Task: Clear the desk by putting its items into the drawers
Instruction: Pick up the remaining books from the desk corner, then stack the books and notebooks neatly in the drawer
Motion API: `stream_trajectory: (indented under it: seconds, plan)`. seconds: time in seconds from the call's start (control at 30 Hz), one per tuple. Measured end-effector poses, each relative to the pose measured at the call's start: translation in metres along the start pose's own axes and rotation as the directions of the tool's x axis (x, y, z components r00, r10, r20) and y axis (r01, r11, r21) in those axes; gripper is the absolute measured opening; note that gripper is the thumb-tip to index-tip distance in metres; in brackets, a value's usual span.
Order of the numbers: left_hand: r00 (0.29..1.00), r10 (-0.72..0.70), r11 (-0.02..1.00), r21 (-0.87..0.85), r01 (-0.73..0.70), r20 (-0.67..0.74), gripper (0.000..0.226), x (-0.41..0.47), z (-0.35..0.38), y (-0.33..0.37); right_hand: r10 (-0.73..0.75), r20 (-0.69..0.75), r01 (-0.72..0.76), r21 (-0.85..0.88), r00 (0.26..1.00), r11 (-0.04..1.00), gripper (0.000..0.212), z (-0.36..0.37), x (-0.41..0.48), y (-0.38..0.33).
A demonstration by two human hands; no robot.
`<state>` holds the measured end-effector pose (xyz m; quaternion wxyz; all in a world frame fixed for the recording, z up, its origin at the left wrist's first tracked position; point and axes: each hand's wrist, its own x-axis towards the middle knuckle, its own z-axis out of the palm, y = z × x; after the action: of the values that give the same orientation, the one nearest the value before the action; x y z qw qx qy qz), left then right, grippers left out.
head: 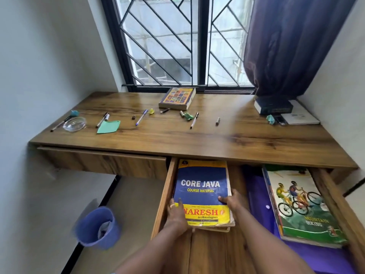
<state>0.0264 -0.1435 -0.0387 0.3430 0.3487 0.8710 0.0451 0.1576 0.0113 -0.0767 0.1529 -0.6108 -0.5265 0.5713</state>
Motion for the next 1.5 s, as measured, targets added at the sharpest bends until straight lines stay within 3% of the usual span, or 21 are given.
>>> stream_trajectory:
  seconds: [0.07, 0.17, 0.27, 0.43, 0.57, 0.7, 0.83, 1.1, 1.5]
  plan:
    - [0.999, 0.043, 0.985, 0.168, -0.048, 0.031, 0.100, 0.004, 0.002, -0.003, 0.017, -0.048, -0.020, -0.045, 0.999, 0.999, 0.063, 0.005, -0.012, -0.006]
    - [0.995, 0.094, 0.957, 0.277, -0.084, -0.023, 0.084, 0.009, 0.003, -0.006, 0.052, -0.096, -0.063, -0.106, 0.994, 0.992, 0.058, 0.008, -0.019, -0.010]
    - [0.989, 0.131, 0.957, 0.267, -0.110, -0.064, 0.075, 0.013, -0.002, -0.008, 0.028, -0.129, -0.053, -0.191, 0.991, 0.980, 0.048, 0.009, -0.018, -0.016]
    - [0.986, 0.160, 0.959, 0.230, -0.168, 0.051, 0.060, 0.017, -0.030, 0.002, 0.028, -0.223, -0.139, -0.500, 0.974, 0.855, 0.045, 0.016, -0.028, -0.034]
    - [0.943, 0.331, 0.930, 0.176, -0.323, -0.021, 0.058, 0.035, -0.061, 0.006, -0.071, -0.302, -0.129, -0.594, 0.951, 0.794, 0.038, 0.041, -0.036, -0.061]
    - [0.843, 0.526, 0.847, 0.155, -0.508, -0.112, 0.059, 0.054, -0.099, -0.001, -0.213, -0.293, -0.042, -0.672, 0.932, 0.739, 0.035, 0.080, -0.040, -0.094]
    - [0.774, 0.614, 0.784, 0.236, -0.574, -0.155, 0.059, 0.076, -0.144, -0.023, -0.286, -0.318, 0.006, -0.660, 0.904, 0.751, 0.033, 0.128, -0.046, -0.131]
    - [0.816, 0.574, 0.778, 0.356, -0.517, -0.070, 0.065, 0.116, -0.222, -0.074, -0.365, -0.280, 0.106, -0.647, 0.888, 0.755, 0.035, 0.223, -0.062, -0.195]
    - [0.765, 0.610, 0.778, 0.339, -0.529, -0.206, 0.067, 0.171, -0.319, -0.091, -0.452, -0.278, 0.160, -0.678, 0.848, 0.718, 0.035, 0.274, -0.032, -0.290]
